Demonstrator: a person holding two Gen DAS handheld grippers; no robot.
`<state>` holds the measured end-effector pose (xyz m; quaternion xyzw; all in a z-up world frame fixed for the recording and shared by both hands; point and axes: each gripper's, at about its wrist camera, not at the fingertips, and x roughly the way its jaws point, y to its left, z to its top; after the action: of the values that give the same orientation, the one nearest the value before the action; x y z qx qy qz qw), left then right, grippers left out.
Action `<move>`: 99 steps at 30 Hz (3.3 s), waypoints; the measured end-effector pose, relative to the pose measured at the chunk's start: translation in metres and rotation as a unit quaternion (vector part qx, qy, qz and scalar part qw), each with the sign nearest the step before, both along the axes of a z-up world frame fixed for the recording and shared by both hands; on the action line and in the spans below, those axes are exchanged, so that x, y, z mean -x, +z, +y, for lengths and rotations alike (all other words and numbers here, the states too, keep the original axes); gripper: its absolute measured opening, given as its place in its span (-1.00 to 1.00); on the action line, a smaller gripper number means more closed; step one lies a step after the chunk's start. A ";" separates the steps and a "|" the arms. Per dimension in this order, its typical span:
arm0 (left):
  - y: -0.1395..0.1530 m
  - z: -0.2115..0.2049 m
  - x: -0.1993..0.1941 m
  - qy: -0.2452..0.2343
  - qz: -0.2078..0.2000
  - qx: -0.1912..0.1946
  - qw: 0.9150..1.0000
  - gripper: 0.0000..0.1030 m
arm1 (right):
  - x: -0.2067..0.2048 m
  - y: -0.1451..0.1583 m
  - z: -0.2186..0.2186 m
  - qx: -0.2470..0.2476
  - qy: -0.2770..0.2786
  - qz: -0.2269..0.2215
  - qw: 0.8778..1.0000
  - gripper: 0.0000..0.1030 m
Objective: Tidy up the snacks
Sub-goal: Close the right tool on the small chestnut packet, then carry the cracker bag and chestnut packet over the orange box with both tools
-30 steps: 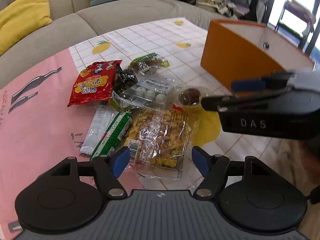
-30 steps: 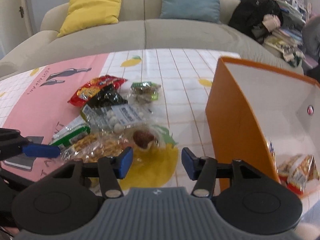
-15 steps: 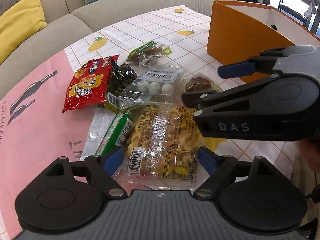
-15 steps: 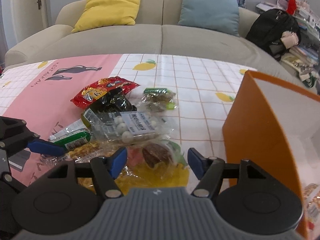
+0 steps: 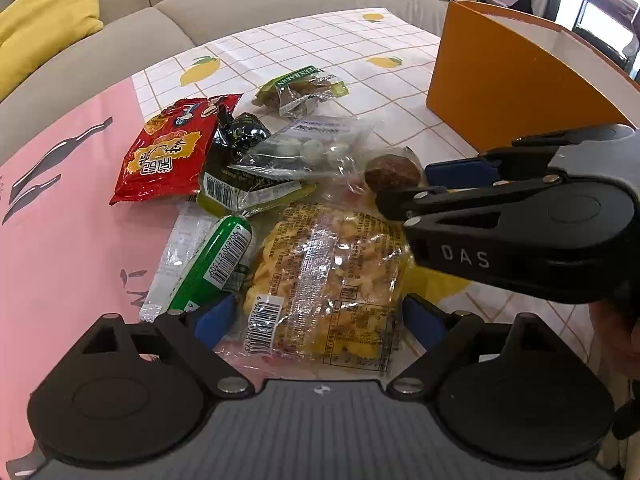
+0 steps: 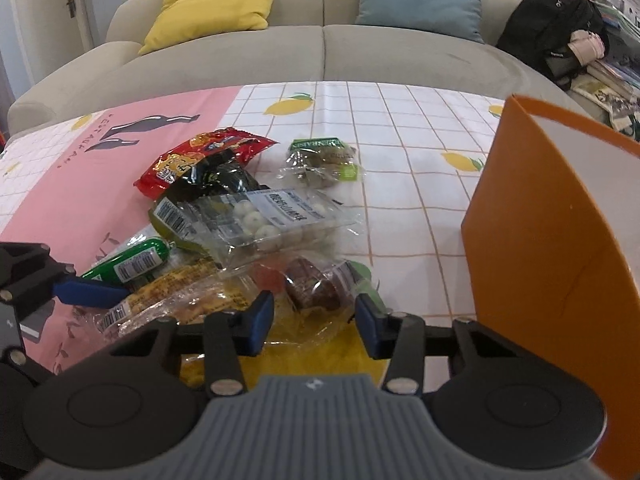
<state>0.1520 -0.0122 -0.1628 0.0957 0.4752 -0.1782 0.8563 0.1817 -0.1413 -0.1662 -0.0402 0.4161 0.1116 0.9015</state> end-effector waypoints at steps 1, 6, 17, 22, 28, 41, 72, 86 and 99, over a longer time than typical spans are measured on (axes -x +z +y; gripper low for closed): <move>0.000 -0.001 0.001 0.000 0.000 -0.001 1.000 1.00 | 0.000 0.000 0.000 -0.001 0.001 0.001 1.000 -0.37; 0.004 -0.001 0.003 0.019 0.007 0.002 1.000 0.75 | 0.002 0.002 0.000 0.002 0.001 0.003 1.000 -0.43; 0.018 0.011 0.023 0.082 0.025 0.052 0.995 0.50 | 0.014 0.018 -0.009 -0.005 -0.014 0.013 1.000 -0.55; 0.030 0.017 0.033 0.099 0.032 0.080 0.991 0.49 | 0.024 0.029 -0.018 -0.043 -0.036 0.033 0.998 -0.63; 0.045 0.024 0.046 0.111 0.035 0.094 0.989 0.48 | 0.036 0.045 -0.022 -0.072 -0.053 0.038 0.995 -0.81; 0.077 0.050 0.063 0.159 0.016 0.123 0.979 0.49 | 0.066 0.071 -0.016 -0.080 -0.039 0.018 0.996 -0.98; 0.073 0.039 0.063 0.147 0.038 0.122 0.981 0.49 | 0.087 0.079 -0.050 -0.100 -0.068 0.042 0.992 -1.00; 0.130 0.001 0.049 0.092 -0.001 0.120 0.988 0.48 | 0.094 0.150 -0.083 -0.098 -0.073 -0.039 0.992 -1.00; 0.180 -0.111 -0.003 -0.055 -0.067 0.078 0.993 0.48 | 0.067 0.176 -0.164 -0.017 -0.127 -0.065 0.990 -1.00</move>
<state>0.1552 -0.1234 0.0173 0.0664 0.3953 -0.2548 0.8800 0.1151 -0.3055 0.0095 0.0211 0.3562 0.0004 0.9342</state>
